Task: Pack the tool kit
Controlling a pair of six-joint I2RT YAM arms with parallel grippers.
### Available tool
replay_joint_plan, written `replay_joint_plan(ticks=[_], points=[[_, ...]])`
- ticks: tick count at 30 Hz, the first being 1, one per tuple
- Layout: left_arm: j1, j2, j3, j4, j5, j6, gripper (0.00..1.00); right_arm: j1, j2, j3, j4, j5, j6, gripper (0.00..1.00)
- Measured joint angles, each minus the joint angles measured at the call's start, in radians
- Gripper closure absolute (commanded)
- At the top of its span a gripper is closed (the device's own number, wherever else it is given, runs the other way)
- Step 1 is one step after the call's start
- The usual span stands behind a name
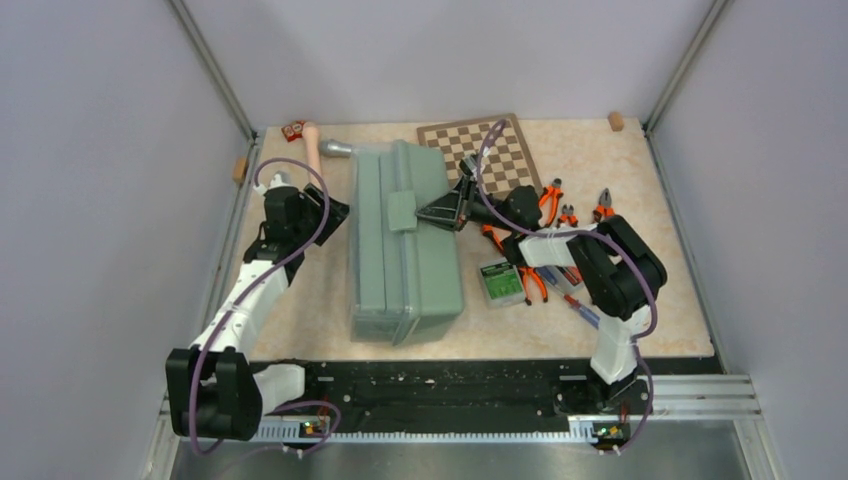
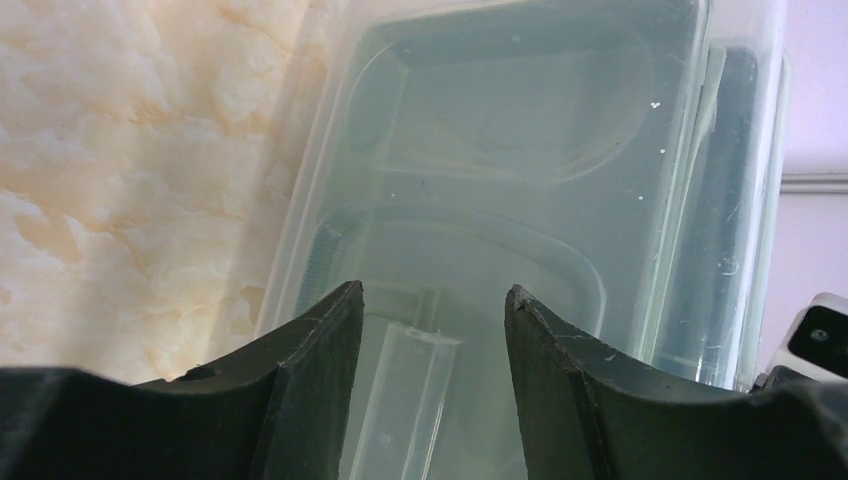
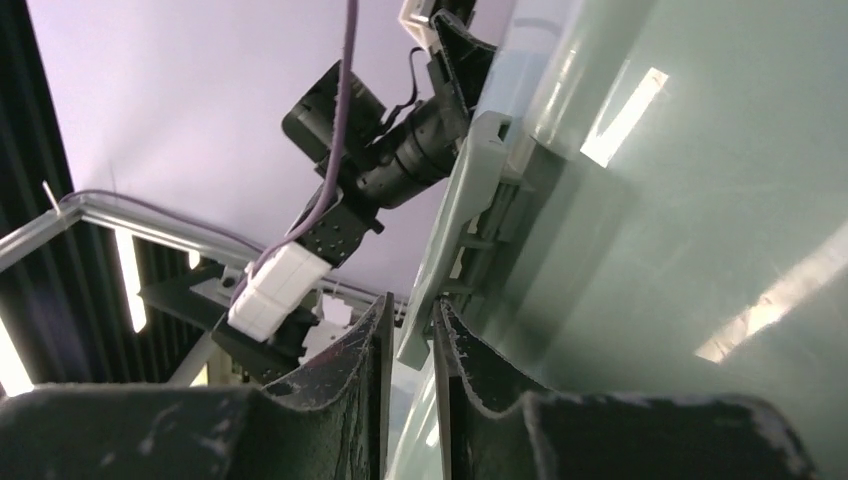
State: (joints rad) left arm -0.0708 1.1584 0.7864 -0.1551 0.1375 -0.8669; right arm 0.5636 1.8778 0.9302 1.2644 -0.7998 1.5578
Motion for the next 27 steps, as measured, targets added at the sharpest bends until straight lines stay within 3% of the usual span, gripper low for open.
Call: replay_joint_plan(ticks=[6, 9, 13, 20, 27], points=[[-0.002, -0.001, -0.003, -0.001, 0.014, -0.003, 0.40, 0.002, 0.008, 0.000, 0.056, -0.035, 0.021, 0.76], [-0.002, -0.003, -0.003, -0.002, 0.016, -0.003, 0.40, 0.004, -0.020, 0.000, -0.026, -0.040, -0.053, 0.73], [-0.008, -0.006, -0.003, -0.006, 0.023, 0.001, 0.40, 0.023, -0.120, 0.024, -0.331, -0.028, -0.266, 0.70], [-0.015, -0.015, -0.004, -0.011, 0.034, 0.002, 0.40, 0.050, -0.232, 0.266, -1.049, 0.121, -0.693, 0.62], [-0.025, -0.024, -0.004, -0.019, 0.064, 0.002, 0.40, 0.114, -0.237, 0.481, -1.489, 0.321, -0.948, 0.49]])
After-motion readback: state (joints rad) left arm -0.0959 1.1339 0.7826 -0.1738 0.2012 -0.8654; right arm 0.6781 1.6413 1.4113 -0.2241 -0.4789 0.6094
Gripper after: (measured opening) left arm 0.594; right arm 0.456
